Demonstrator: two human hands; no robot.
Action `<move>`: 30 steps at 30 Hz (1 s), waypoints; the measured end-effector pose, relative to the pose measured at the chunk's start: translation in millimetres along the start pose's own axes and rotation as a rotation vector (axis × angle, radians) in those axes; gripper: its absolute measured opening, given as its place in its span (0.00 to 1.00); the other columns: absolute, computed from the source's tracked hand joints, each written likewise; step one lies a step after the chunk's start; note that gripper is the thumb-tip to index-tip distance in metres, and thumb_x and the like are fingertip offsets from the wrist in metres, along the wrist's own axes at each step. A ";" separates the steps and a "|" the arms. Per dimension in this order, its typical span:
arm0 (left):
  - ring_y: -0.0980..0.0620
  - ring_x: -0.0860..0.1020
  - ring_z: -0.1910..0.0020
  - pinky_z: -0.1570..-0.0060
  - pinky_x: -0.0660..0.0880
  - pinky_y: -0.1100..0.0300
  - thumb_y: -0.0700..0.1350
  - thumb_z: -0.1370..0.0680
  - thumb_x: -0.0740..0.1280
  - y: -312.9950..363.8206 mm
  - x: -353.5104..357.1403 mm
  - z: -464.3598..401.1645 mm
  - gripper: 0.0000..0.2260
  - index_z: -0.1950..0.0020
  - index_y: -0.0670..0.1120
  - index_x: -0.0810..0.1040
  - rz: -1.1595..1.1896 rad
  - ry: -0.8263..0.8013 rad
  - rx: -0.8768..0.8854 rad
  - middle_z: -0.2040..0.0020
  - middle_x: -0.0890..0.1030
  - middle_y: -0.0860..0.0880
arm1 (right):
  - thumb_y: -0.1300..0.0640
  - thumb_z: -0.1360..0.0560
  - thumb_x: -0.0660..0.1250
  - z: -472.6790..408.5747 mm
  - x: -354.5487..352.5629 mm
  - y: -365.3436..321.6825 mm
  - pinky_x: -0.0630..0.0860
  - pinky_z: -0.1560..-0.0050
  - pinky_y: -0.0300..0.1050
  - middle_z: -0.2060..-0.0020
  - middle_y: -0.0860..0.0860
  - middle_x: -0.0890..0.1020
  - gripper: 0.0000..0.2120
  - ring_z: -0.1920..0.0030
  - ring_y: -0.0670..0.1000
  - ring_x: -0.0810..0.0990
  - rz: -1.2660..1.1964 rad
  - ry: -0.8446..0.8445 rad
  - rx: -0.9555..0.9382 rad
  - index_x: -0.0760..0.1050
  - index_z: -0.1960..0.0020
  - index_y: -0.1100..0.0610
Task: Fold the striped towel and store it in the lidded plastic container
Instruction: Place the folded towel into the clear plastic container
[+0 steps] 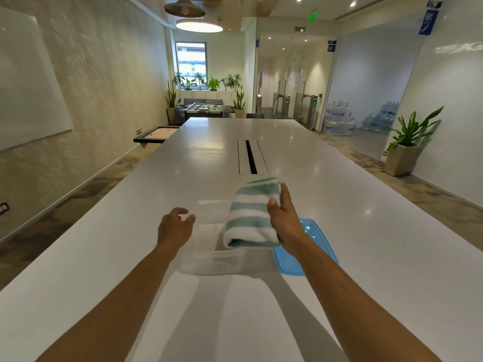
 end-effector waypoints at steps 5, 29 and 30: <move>0.41 0.76 0.42 0.45 0.71 0.53 0.50 0.22 0.65 -10.0 19.5 -20.3 0.15 0.37 0.47 0.76 0.037 -0.043 -0.047 0.38 0.78 0.41 | 0.54 0.17 0.53 -36.5 27.3 -1.4 0.70 0.32 0.60 0.29 0.57 0.71 0.25 0.33 0.60 0.73 0.260 -0.054 -0.007 0.52 0.21 0.48; 0.41 0.78 0.51 0.48 0.79 0.44 0.51 0.20 0.60 -6.2 44.6 -27.7 0.11 0.41 0.51 0.74 0.037 -0.009 -0.051 0.49 0.77 0.47 | 0.58 0.22 0.67 -46.4 127.9 35.3 0.53 0.23 0.57 0.21 0.63 0.50 0.39 0.22 0.63 0.49 1.209 -0.277 -0.325 0.46 0.21 0.62; 0.42 0.78 0.51 0.48 0.78 0.46 0.50 0.20 0.60 -6.3 45.9 -28.6 0.11 0.40 0.51 0.74 0.029 -0.004 -0.043 0.50 0.76 0.48 | 0.59 0.24 0.68 -43.2 133.9 30.3 0.55 0.24 0.56 0.21 0.61 0.54 0.38 0.22 0.61 0.52 1.176 -0.315 -0.416 0.50 0.21 0.60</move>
Point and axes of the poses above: each hand's wrist, its own z-axis away from the middle knuckle, its own x-axis out of the palm, y = z × x, the point moved 8 cm from there along -z, towards the middle knuckle
